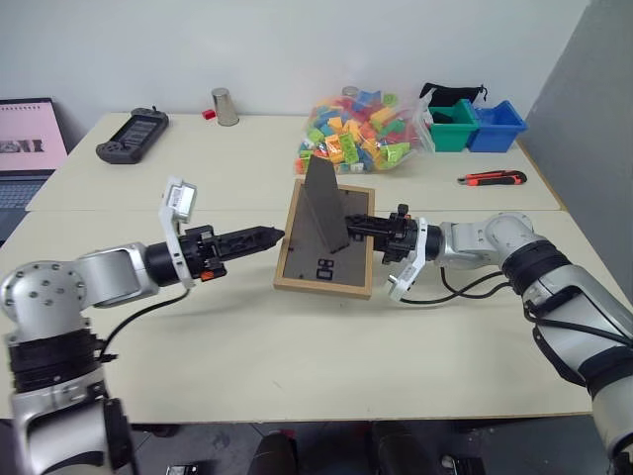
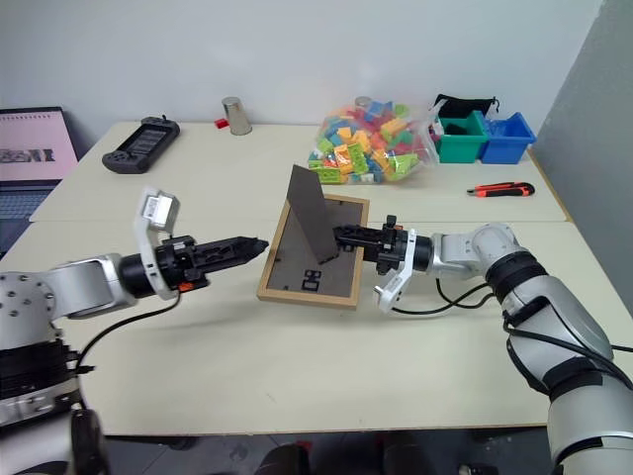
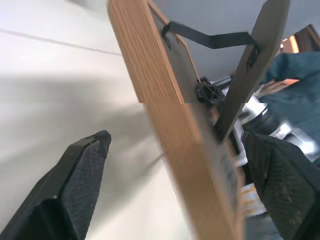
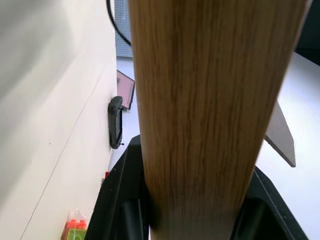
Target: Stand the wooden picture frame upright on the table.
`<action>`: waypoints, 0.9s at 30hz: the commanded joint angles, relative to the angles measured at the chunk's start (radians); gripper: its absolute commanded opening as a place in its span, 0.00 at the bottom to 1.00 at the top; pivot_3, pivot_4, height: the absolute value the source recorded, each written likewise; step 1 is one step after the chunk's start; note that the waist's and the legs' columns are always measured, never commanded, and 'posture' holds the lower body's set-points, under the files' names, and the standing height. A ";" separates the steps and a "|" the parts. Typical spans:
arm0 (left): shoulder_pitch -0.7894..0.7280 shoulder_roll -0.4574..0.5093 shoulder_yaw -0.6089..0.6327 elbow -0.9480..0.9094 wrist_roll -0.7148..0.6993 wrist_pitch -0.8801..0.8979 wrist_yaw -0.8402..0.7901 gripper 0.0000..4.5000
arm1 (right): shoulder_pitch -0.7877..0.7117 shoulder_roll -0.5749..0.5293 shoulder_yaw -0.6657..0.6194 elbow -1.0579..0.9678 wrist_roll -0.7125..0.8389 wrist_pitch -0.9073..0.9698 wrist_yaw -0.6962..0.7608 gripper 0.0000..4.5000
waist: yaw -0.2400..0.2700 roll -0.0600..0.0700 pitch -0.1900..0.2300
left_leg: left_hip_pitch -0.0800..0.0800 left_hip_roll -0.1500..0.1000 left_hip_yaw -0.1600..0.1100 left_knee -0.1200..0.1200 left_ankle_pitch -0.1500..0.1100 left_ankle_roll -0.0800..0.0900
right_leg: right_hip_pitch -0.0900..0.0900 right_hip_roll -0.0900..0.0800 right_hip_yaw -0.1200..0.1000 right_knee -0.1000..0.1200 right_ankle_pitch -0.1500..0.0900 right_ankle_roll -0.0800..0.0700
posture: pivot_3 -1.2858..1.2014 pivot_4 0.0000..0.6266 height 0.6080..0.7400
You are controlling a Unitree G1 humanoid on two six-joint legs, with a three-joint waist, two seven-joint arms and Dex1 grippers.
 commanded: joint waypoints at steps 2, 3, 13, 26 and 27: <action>0.071 0.173 -0.032 -0.215 0.179 -0.190 -0.161 1.00 | -0.035 0.066 -0.110 0.189 0.338 -0.112 0.279 0.29 | -0.003 0.000 0.000 | 0.000 0.000 0.000 0.000 0.000 0.000 | 0.000 0.000 0.000 0.000 0.000 0.000 | 0.52 0.24 1.00; 0.095 0.197 -0.029 -0.242 0.209 -0.227 -0.186 1.00 | -0.032 0.083 -0.132 0.223 0.410 -0.116 0.360 0.29 | -0.006 -0.001 0.000 | 0.000 0.000 0.001 0.000 0.000 0.000 | 0.000 0.000 0.000 -0.001 0.000 0.000 | 0.52 0.24 1.00; 0.264 0.087 0.231 -0.325 0.145 -0.286 -0.020 1.00 | 0.041 0.391 -0.575 0.111 1.388 0.694 1.673 0.29 | -0.009 -0.001 0.001 | 0.002 0.002 0.000 0.000 -0.002 0.004 | 0.002 0.000 -0.002 0.004 0.000 0.000 | 0.52 0.24 1.00; 0.419 0.033 0.271 -0.436 0.013 -0.311 0.110 1.00 | 0.011 0.579 -0.691 0.146 1.472 1.135 1.764 0.29 | 0.002 -0.001 0.001 | 0.002 0.002 -0.002 0.000 -0.002 0.004 | 0.000 0.002 -0.004 0.007 0.000 -0.001 | 0.52 0.24 1.00; 0.425 0.037 0.273 -0.439 0.010 -0.313 0.115 1.00 | 0.019 0.583 -0.686 0.152 1.461 1.128 1.771 0.29 | 0.002 -0.001 0.001 | 0.002 0.002 -0.002 0.000 -0.002 0.004 | -0.001 0.002 -0.004 0.007 0.000 -0.001 | 0.52 0.24 1.00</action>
